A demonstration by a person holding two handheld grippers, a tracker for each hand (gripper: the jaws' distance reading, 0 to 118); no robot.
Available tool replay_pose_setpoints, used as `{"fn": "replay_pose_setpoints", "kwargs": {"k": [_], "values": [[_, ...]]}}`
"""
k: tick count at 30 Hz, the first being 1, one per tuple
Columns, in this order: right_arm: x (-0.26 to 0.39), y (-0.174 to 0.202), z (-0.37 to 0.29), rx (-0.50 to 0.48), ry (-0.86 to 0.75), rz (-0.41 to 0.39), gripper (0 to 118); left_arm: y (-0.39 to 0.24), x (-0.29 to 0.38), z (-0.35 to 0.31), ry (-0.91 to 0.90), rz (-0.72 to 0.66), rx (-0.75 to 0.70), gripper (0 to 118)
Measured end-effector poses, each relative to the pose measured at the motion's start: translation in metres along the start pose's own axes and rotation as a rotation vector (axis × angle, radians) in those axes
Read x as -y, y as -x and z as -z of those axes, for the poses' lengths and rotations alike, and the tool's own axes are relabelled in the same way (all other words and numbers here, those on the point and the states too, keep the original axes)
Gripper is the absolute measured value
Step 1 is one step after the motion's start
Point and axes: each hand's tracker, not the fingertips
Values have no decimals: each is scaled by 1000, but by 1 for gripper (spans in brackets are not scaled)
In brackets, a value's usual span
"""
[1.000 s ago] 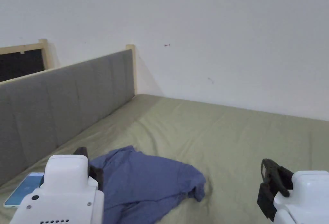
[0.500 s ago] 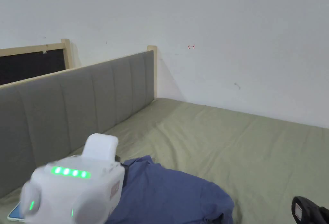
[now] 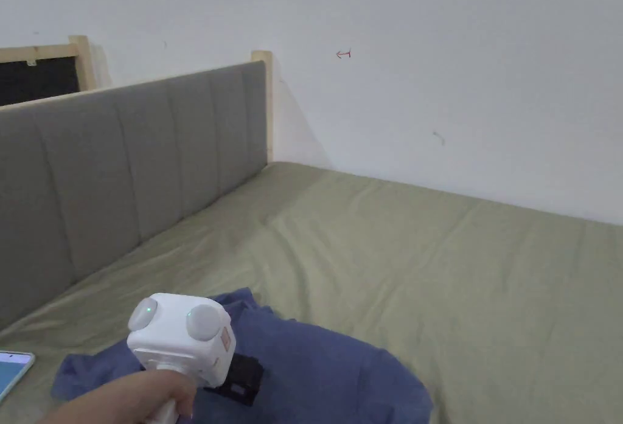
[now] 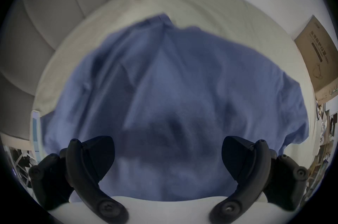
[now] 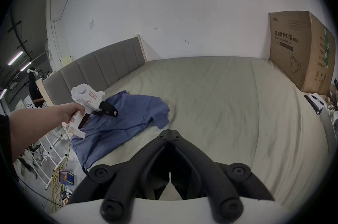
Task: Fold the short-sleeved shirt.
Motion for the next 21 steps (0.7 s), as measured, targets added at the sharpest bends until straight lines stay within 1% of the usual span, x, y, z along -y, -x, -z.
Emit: {"fn": "replay_pose_setpoints", "kwargs": {"k": [1, 2, 3, 4, 5, 6, 7, 8, 9, 11, 13, 16, 17, 19, 21], "values": [[1, -1, 2, 1, 6, 1, 0, 6, -4, 11, 54, 11, 16, 113], [3, -1, 2, 1, 13, 3, 0, 3, -2, 13, 76, 29, -10, 110], [5, -1, 4, 4, 23, 7, 0, 0, 0, 5, -11, 44, -34, 93], [6, -2, 5, 5, 31, 12, 0, -2, 1, 0, -26, 45, -33, 93], [6, -2, 5, 3, 39, 21, 0, 3, -3, -4, -41, 41, -25, 87], [7, -2, 4, -2, 46, 33, 0, 2, -1, -13, -60, 30, -24, 75], [7, -2, 4, -9, 52, 45, 0, 1, 0, -22, -78, 17, -21, 48], [7, -2, 3, -13, 52, 52, 0, 4, 2, -26, -71, 23, -11, 11], [5, -1, 0, -16, 50, 56, 0, 3, 6, -39, -82, 26, -28, 0], [2, 0, -9, -21, 37, 60, 0, 7, 10, -61, -103, 34, -3, 0], [-4, 0, -22, -27, 15, 64, 0, 3, 7, -103, -184, 27, 24, 0], [-15, -4, -47, -33, -49, 60, 0, -5, -5, -189, -345, 6, 103, 0], [-18, -6, -55, -24, -73, 54, 0, -18, -1, -222, -393, 15, 114, 0], [-23, -14, -73, 1, -125, 55, 0, -46, 1, -284, -474, 98, 143, 0], [-27, -23, -90, 19, -168, 75, 0, -73, 0, -334, -558, 193, 149, 0]]}}
